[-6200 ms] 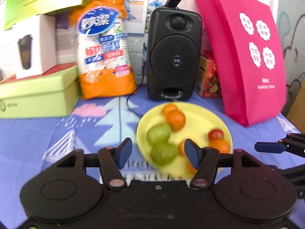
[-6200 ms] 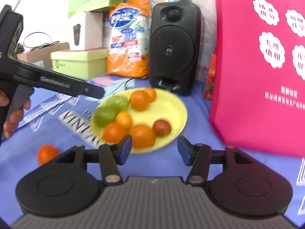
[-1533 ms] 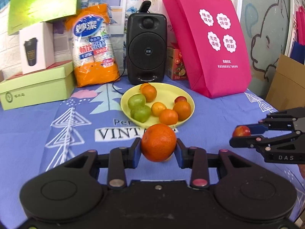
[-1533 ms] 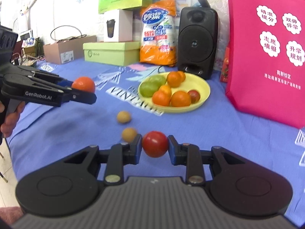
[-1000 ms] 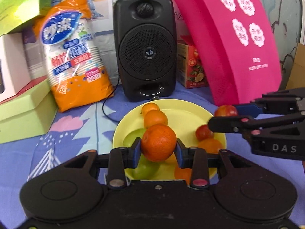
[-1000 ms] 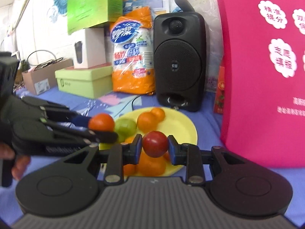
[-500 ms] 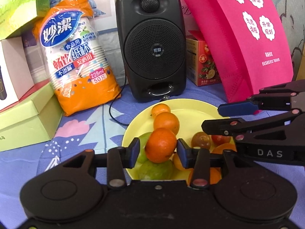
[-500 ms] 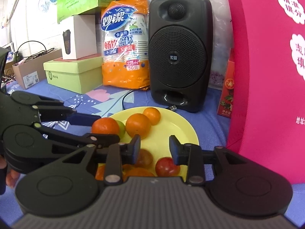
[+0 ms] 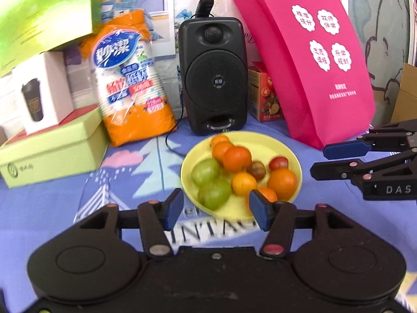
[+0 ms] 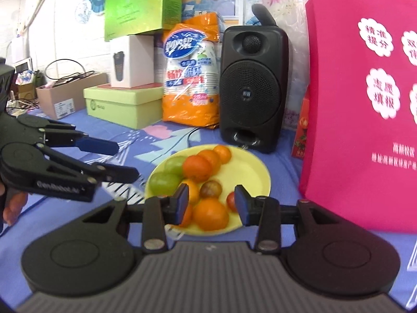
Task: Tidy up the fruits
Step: 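Withdraw both grippers back toward the two small tan fruits, then grasp a small tan fruit with the left gripper while the right gripper grasps the other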
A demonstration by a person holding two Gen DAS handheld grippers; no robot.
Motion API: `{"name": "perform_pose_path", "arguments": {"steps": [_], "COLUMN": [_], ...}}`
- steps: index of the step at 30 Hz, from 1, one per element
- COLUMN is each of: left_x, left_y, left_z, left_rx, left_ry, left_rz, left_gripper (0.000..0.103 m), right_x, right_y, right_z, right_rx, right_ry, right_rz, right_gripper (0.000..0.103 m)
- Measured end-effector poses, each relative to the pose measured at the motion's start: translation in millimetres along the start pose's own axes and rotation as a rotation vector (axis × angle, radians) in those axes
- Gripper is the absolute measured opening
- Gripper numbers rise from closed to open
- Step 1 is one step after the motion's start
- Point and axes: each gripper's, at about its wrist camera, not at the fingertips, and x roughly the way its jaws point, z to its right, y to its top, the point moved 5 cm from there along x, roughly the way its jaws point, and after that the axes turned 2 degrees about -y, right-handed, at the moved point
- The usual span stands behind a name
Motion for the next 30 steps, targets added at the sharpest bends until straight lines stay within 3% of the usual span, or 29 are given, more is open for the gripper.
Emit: {"name": "perform_pose_path", "arguments": {"steps": [8, 15, 19, 23, 30], "left_x": [-39.2, -49.3, -43.6, -27.3, 4.3], "left_y": [-57.2, -92.9, -99.7, -97.9, -80.6], "left_z": [16.6, 26.4, 29.1, 29.3, 24.9], "left_rx": [0.001, -0.034, -0.058, -0.060, -0.059], "left_ry": [-0.001, -0.013, -0.018, -0.030, -0.033], "left_rz": [-0.019, -0.057, -0.069, -0.081, -0.074], "left_gripper": [0.056, 0.056, 0.056, 0.056, 0.056], "right_x": [-34.0, -50.4, -49.6, -46.6, -44.3], "right_y": [-42.7, -79.7, -95.0, -109.9, -108.5], "right_z": [-28.1, -47.5, -61.3, -71.8, -75.5], "right_rx": [0.007, 0.056, 0.058, -0.022, -0.039], "right_ry": [0.034, 0.045, 0.048, 0.010, 0.018], "right_rz": [-0.028, -0.066, -0.094, -0.129, -0.124], "right_gripper": [0.045, 0.047, 0.047, 0.048, 0.048]}}
